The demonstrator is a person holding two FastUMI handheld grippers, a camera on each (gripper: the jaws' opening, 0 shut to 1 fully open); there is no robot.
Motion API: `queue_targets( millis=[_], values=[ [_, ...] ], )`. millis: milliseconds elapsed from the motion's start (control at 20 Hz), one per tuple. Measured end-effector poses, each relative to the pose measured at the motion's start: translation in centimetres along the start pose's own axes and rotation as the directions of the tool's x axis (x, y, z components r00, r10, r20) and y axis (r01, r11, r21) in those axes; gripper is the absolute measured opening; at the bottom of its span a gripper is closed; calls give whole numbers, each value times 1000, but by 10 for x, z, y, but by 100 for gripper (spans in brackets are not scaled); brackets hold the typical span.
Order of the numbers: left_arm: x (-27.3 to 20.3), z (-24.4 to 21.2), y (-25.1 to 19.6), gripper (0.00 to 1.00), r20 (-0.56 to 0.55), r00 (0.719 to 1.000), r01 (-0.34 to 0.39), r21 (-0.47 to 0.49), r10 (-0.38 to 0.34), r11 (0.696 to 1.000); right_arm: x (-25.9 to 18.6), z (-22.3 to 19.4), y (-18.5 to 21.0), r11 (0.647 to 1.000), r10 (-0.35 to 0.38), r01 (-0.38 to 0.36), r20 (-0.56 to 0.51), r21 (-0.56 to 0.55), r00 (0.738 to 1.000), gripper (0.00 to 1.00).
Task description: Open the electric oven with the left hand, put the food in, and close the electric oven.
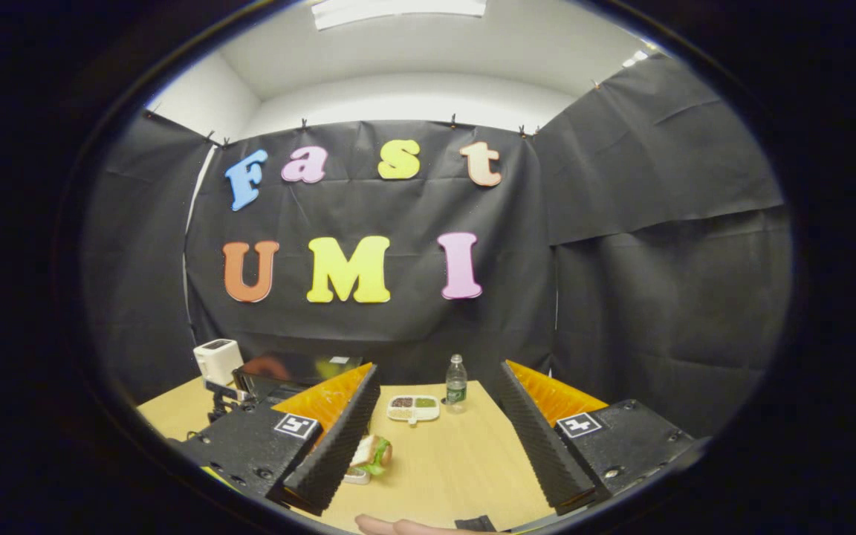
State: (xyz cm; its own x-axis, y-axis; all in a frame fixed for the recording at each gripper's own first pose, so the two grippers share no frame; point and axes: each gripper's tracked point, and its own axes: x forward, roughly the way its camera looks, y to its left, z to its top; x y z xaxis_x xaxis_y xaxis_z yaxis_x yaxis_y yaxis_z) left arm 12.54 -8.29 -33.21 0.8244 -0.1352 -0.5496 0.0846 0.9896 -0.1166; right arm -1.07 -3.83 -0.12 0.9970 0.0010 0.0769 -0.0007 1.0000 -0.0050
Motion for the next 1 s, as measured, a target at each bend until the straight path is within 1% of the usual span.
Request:
queue_targets(
  millis=[50,200,300,350,500,600,700,750,850,900,950,1000],
  values=[
    [-3,8,-1,94,39,999,2,9,-3,1000,1,-1,0,1000,0,0,-1,-1,1000,100],
    [-6,11,0,94,57,998,19,9,-19,1000,1,-2,0,1000,0,0,-5,-4,1000,100],
    [-16,25,5,94,101,995,20,0,-19,1000,4,-2,-1,1000,-2,2,-7,-4,1000,100],
    [-26,35,6,94,126,992,27,1,-27,1000,7,-4,-2,1000,-4,4,-12,-8,1000,93],
    [-66,72,14,93,230,973,19,18,-23,1000,20,-6,-5,1000,-11,11,-34,-24,999,94],
    [-103,101,19,93,311,950,9,31,-19,999,34,-13,-9,1000,-16,15,-61,-23,998,94],
    [-142,131,20,93,397,918,7,35,-20,999,50,-26,-10,1000,-10,7,-109,-26,994,94],
    [-160,145,19,93,430,902,9,35,-24,999,58,-31,-8,1000,3,-6,-127,-24,992,100],
    [-192,168,20,93,482,876,15,26,-26,1000,76,-46,-6,999,19,-24,-171,-26,985,100],
    [-208,180,23,93,510,860,5,13,-11,1000,87,-55,-5,999,31,-36,-200,-21,979,94],
    [-224,190,26,93,538,843,-6,6,1,1000,97,-66,-2,999,48,-53,-237,-12,970,100],
    [-239,200,28,93,568,823,-17,6,10,1000,107,-77,0,997,69,-71,-276,-1,959,100]
  ],
)
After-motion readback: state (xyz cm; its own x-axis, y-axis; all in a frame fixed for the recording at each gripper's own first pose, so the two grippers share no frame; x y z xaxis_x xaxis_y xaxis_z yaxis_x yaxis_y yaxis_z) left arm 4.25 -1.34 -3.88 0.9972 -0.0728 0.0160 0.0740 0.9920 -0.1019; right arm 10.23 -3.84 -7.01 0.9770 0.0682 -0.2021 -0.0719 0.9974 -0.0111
